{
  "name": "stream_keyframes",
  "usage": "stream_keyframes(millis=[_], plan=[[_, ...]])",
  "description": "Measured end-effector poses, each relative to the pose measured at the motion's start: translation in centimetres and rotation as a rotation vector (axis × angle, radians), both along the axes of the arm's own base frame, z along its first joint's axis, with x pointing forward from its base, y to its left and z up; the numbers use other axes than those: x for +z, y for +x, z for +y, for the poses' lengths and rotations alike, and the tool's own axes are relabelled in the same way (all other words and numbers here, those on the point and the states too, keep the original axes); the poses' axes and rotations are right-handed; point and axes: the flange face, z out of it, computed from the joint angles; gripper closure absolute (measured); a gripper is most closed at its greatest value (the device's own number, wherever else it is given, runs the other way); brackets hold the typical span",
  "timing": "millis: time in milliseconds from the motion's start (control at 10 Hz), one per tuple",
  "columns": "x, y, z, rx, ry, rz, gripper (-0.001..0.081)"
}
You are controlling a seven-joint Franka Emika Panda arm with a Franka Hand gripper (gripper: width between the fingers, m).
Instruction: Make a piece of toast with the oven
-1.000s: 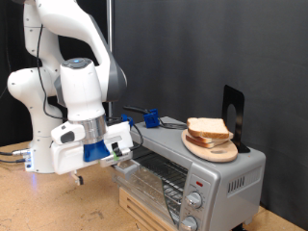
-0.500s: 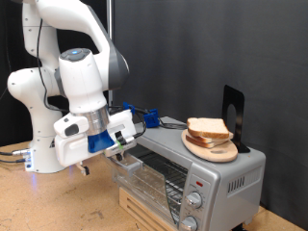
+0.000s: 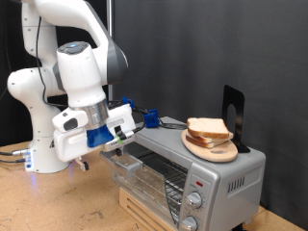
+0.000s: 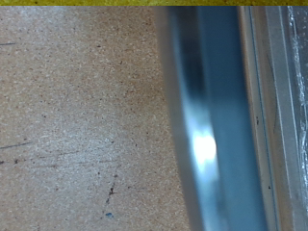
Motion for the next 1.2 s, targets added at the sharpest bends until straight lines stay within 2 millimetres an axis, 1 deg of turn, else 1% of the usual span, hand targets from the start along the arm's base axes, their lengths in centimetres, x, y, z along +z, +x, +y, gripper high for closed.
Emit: stream_keyframes(millis=[400,900,1200], plan=[[-0.3,0.0,-0.3,0.001,-0.067,0.017,-0.0002],[-0.2,0.3,-0.5,0.007,-0.078,0.012,-0.0002],[0.0,0.4,-1.2,0.013,-0.082,0.005,-0.0002]])
